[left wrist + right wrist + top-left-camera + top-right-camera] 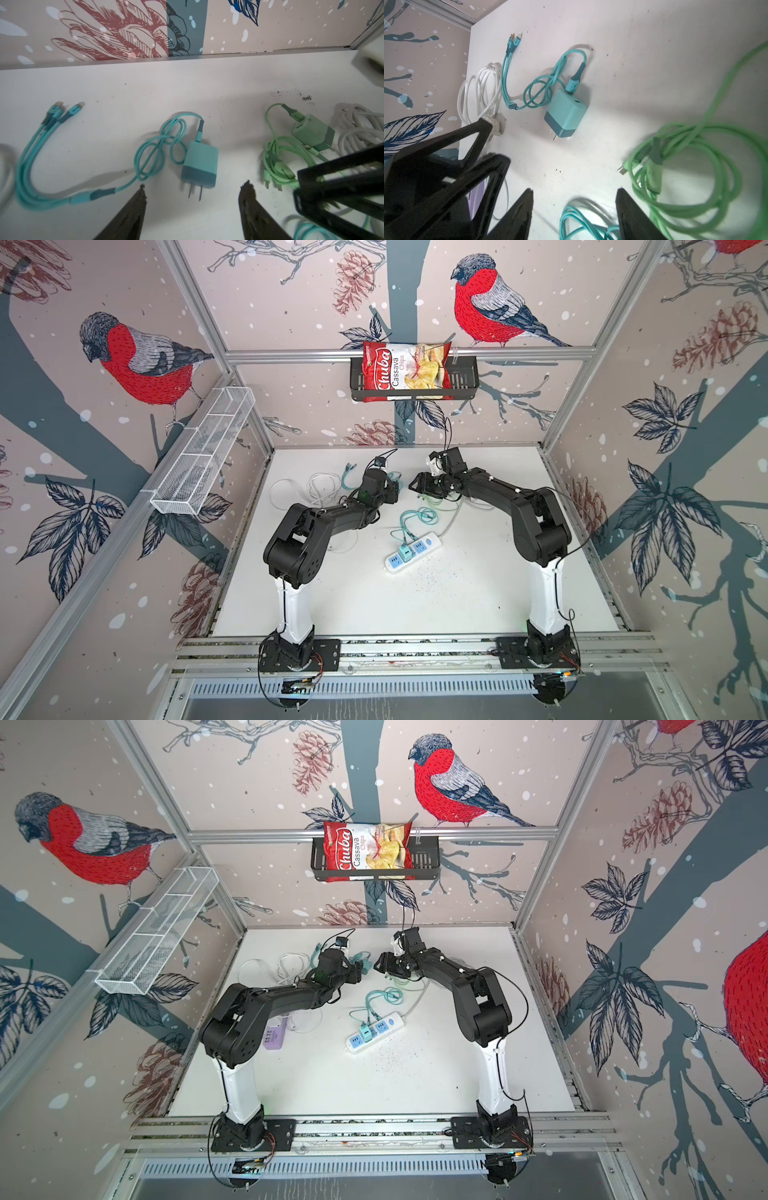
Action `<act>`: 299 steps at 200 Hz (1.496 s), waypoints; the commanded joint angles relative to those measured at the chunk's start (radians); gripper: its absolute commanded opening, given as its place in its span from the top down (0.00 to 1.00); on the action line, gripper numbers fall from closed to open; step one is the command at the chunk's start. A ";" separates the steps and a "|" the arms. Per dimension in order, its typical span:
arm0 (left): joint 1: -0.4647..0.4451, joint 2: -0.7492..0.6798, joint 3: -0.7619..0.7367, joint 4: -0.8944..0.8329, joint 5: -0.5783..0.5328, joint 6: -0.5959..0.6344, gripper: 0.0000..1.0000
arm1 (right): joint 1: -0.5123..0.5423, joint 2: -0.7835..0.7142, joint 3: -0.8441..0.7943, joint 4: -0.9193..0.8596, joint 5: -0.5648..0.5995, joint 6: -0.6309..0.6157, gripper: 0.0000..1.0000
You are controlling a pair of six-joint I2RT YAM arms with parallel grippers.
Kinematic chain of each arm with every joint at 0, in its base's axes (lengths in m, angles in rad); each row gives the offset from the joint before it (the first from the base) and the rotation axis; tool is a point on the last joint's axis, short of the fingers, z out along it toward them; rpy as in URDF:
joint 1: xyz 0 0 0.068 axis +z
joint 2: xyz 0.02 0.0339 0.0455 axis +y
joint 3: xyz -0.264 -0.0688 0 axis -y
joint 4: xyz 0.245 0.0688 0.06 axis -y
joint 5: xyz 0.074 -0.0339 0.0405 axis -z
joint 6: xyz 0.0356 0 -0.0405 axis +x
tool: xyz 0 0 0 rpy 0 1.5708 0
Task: Insert the plug
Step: 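Close the left gripper on the second teal charger while the right gripper hovers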
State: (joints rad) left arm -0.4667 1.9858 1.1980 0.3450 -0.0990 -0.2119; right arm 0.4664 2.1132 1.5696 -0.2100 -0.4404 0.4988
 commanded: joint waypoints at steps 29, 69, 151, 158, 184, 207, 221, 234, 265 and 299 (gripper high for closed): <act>0.017 0.138 0.164 -0.224 0.200 -0.019 0.34 | -0.065 -0.101 -0.094 0.040 -0.001 -0.023 0.36; 0.025 0.206 0.226 -0.248 0.273 -0.010 0.34 | -0.097 -0.162 -0.170 0.052 -0.010 -0.045 0.37; 0.027 0.231 0.263 -0.334 0.158 0.021 0.35 | -0.139 -0.217 -0.243 0.088 -0.038 -0.051 0.38; 0.027 0.234 0.266 -0.343 0.146 0.019 0.35 | -0.139 -0.217 -0.243 0.087 -0.039 -0.051 0.38; 0.026 0.249 0.277 -0.353 0.099 0.007 0.36 | -0.139 -0.218 -0.243 0.085 -0.044 -0.054 0.38; 0.027 0.261 0.277 -0.327 0.116 0.020 0.39 | -0.139 -0.225 -0.244 0.082 -0.044 -0.060 0.39; 0.027 0.267 0.281 -0.320 0.126 0.017 0.40 | -0.139 -0.225 -0.242 0.077 -0.043 -0.063 0.40; 0.026 0.274 0.288 -0.323 0.137 0.016 0.42 | -0.140 -0.226 -0.244 0.075 -0.041 -0.064 0.40; 0.026 0.280 0.290 -0.330 0.153 0.021 0.51 | -0.140 -0.230 -0.246 0.073 -0.038 -0.065 0.40; 0.026 0.273 0.282 -0.335 0.164 0.030 0.60 | -0.141 -0.228 -0.242 0.069 -0.039 -0.064 0.40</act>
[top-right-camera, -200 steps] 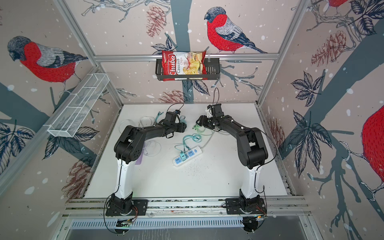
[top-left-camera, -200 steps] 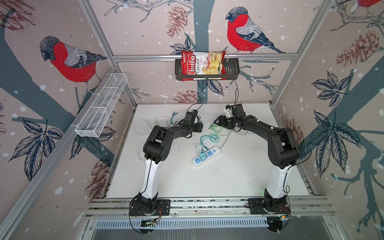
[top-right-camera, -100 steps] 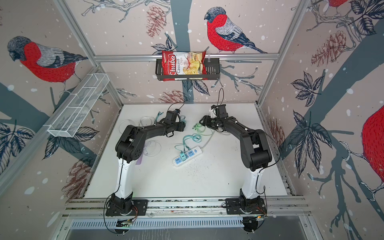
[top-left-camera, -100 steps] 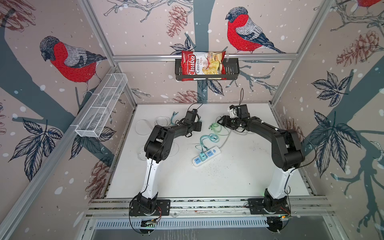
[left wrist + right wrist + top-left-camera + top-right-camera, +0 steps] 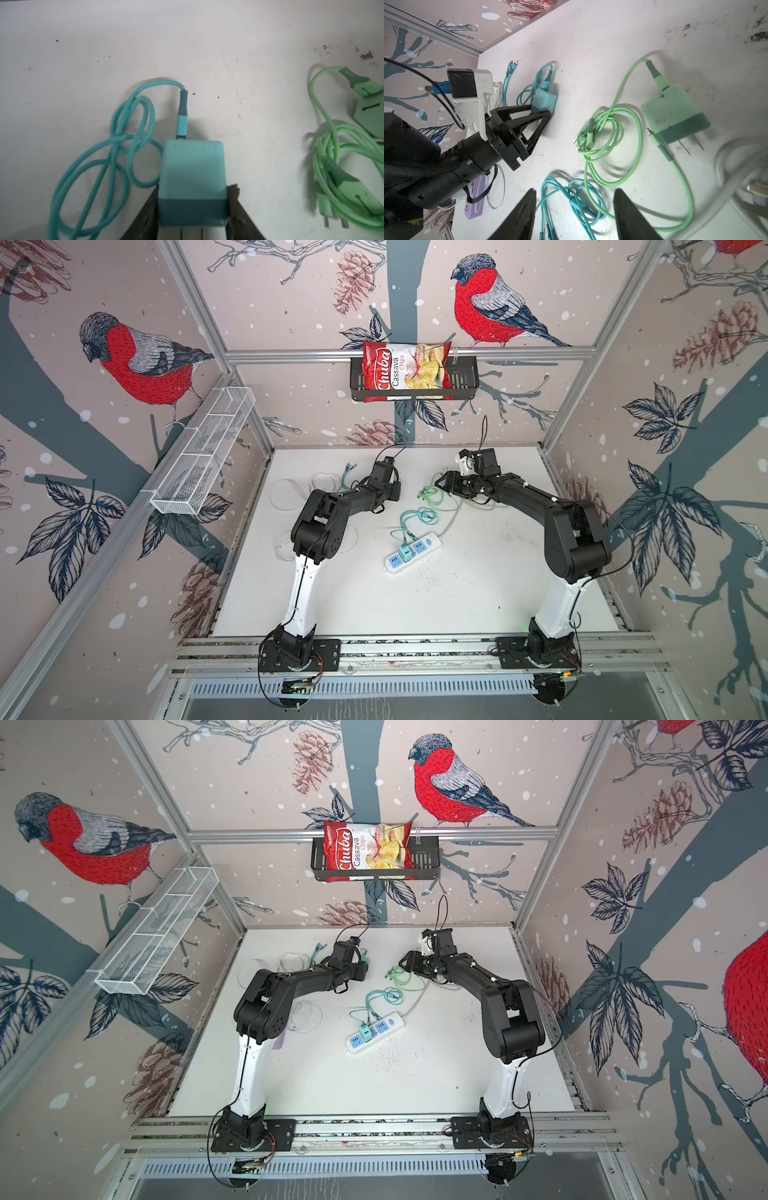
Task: Insert the plug
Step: 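Close the right gripper on the teal charger held by the left gripper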
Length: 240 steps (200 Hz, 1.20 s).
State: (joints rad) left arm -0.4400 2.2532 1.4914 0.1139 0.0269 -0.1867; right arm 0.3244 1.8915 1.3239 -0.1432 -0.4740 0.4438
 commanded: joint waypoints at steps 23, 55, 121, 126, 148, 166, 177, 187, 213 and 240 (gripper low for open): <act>0.000 -0.001 -0.020 -0.097 0.047 0.021 0.70 | 0.001 -0.012 0.003 -0.002 -0.013 -0.008 0.40; -0.002 -0.041 -0.056 -0.049 0.061 0.036 0.79 | 0.001 -0.037 -0.019 0.001 -0.017 -0.003 0.40; -0.002 -0.313 -0.419 0.429 0.148 0.045 0.81 | 0.041 -0.113 -0.054 -0.002 -0.119 0.012 0.39; -0.003 -0.329 -0.447 0.468 0.156 0.043 0.81 | 0.047 -0.116 -0.055 0.001 -0.136 0.014 0.40; -0.003 -0.378 -0.566 0.630 0.173 0.044 0.81 | 0.087 -0.112 -0.045 0.011 -0.196 0.037 0.40; -0.006 -0.403 -0.653 0.761 0.189 0.052 0.80 | 0.125 -0.106 -0.033 0.026 -0.211 0.051 0.40; -0.009 -0.414 -0.707 0.853 0.198 0.065 0.80 | 0.144 -0.097 -0.018 0.027 -0.213 0.052 0.40; -0.012 -0.421 -0.753 0.943 0.194 0.080 0.80 | 0.157 -0.083 -0.001 0.019 -0.220 0.047 0.42; -0.015 -0.436 -0.867 1.151 0.224 0.115 0.79 | 0.190 -0.034 0.056 -0.036 -0.232 0.003 0.46; -0.015 -0.431 -0.894 1.208 0.252 0.138 0.77 | 0.212 -0.005 0.087 -0.073 -0.220 -0.031 0.46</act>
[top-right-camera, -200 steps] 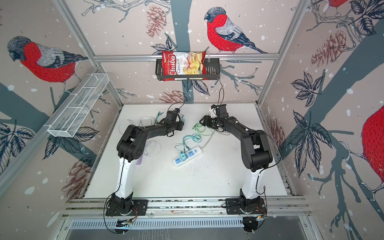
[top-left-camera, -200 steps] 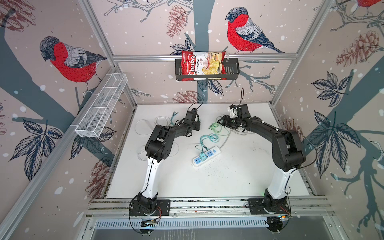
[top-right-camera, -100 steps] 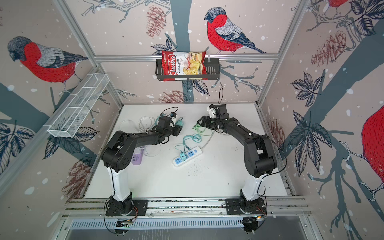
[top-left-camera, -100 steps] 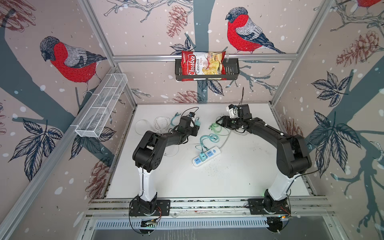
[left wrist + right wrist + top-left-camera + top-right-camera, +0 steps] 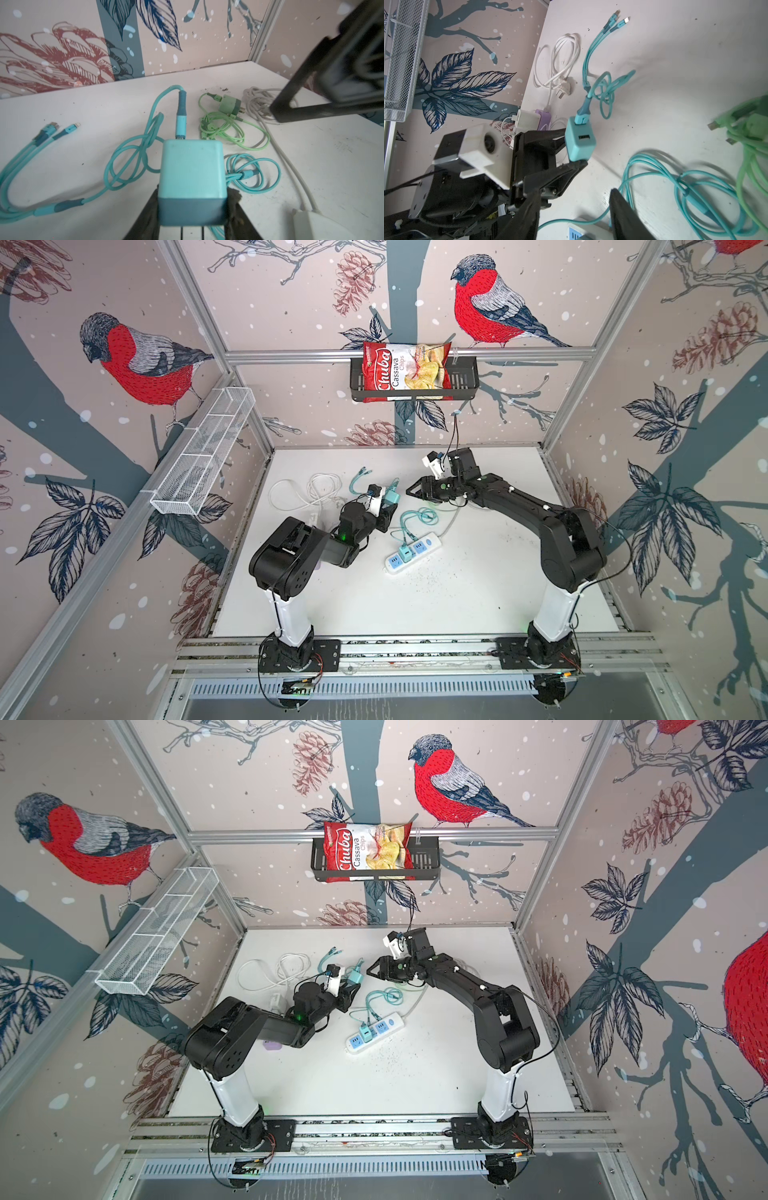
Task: Insert the plug
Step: 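Close the right gripper on the teal charger held by the left gripper, then open the left gripper and draw it back while the right gripper holds the charger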
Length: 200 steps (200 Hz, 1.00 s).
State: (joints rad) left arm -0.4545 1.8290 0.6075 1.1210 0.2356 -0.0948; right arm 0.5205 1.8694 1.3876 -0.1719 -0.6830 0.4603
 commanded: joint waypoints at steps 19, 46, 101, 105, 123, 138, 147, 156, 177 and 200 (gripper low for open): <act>0.000 -0.007 -0.009 0.196 0.061 0.057 0.78 | 0.034 0.037 0.050 -0.078 0.015 -0.078 0.46; 0.000 -0.012 -0.008 0.186 0.073 0.067 0.78 | 0.047 0.057 0.077 -0.094 0.032 -0.084 0.46; 0.000 -0.022 -0.013 0.157 0.085 0.087 0.79 | 0.057 0.075 0.120 -0.104 0.033 -0.092 0.45; -0.001 -0.023 -0.012 0.153 0.086 0.088 0.78 | 0.058 0.076 0.124 -0.104 0.032 -0.094 0.45; 0.000 -0.025 -0.015 0.151 0.091 0.089 0.79 | 0.061 0.086 0.142 -0.105 0.021 -0.102 0.45; 0.000 -0.028 -0.021 0.154 0.090 0.090 0.79 | 0.062 0.103 0.164 -0.114 0.006 -0.107 0.46; 0.000 -0.030 -0.021 0.156 0.094 0.090 0.79 | 0.061 0.109 0.175 -0.118 -0.004 -0.112 0.47; 0.000 -0.033 -0.023 0.157 0.093 0.091 0.79 | 0.061 0.111 0.180 -0.114 -0.020 -0.116 0.47; -0.001 -0.033 -0.026 0.157 0.088 0.095 0.79 | 0.063 0.112 0.188 -0.107 -0.046 -0.117 0.50; 0.000 -0.033 -0.034 0.173 0.091 0.095 0.79 | 0.062 0.107 0.179 -0.100 -0.061 -0.116 0.51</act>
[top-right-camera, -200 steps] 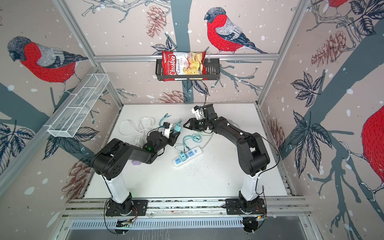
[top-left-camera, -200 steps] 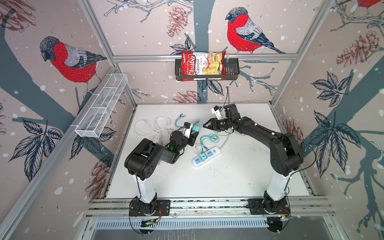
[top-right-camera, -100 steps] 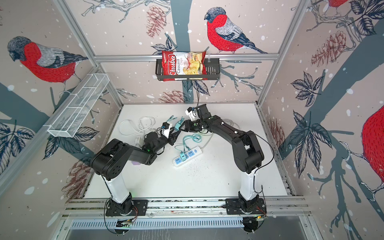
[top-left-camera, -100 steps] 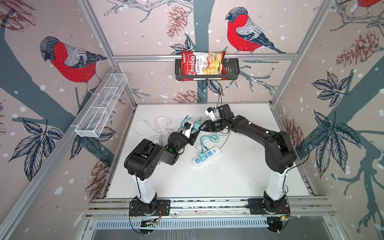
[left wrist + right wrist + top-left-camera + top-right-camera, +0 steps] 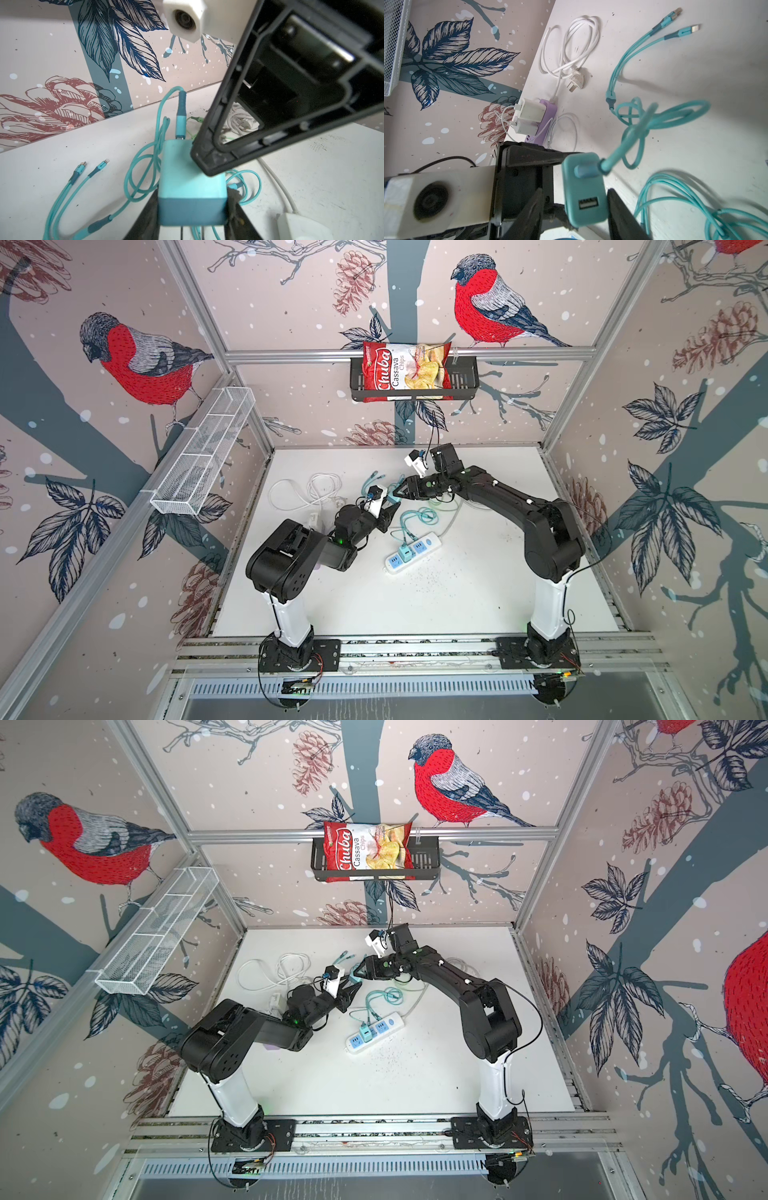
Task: Insert the plug
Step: 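Open the left gripper and draw it back while the right gripper holds the charger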
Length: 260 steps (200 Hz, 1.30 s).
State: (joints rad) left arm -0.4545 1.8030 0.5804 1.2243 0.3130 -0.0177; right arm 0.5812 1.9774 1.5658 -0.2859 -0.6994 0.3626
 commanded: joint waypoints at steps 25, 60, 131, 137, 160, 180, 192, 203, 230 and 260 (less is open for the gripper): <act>-0.001 -0.005 -0.005 0.072 0.014 0.017 0.79 | 0.002 0.001 -0.010 0.034 -0.073 -0.011 0.53; 0.000 -0.002 -0.005 0.077 0.019 0.016 0.79 | 0.005 -0.002 -0.018 0.049 -0.103 -0.008 0.58; -0.001 0.000 0.004 0.058 0.030 0.013 0.79 | 0.009 -0.002 -0.003 0.066 -0.126 -0.001 0.62; -0.001 0.000 0.005 0.056 0.033 0.013 0.79 | 0.009 0.000 -0.001 0.066 -0.126 -0.002 0.62; -0.001 -0.001 0.012 0.038 0.039 0.018 0.79 | 0.010 0.003 0.005 0.069 -0.128 -0.001 0.61; -0.004 -0.002 0.012 0.034 0.045 0.018 0.79 | 0.009 0.007 0.011 0.073 -0.128 -0.002 0.60; -0.003 -0.001 0.012 0.032 0.046 0.018 0.79 | 0.011 0.011 0.022 0.070 -0.129 -0.002 0.60; -0.004 -0.003 0.015 0.025 0.045 0.018 0.79 | 0.011 0.015 0.028 0.071 -0.129 -0.001 0.60; -0.003 -0.005 0.014 0.021 0.046 0.021 0.79 | 0.010 0.016 0.035 0.072 -0.130 -0.001 0.60; -0.004 -0.004 0.011 0.029 0.051 0.017 0.79 | 0.006 0.019 0.040 0.086 -0.129 0.008 0.58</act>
State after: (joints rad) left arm -0.4545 1.8011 0.5892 1.2594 0.3141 -0.0181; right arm 0.5816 1.9953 1.5913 -0.2646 -0.7502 0.3656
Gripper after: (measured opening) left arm 0.427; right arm 0.420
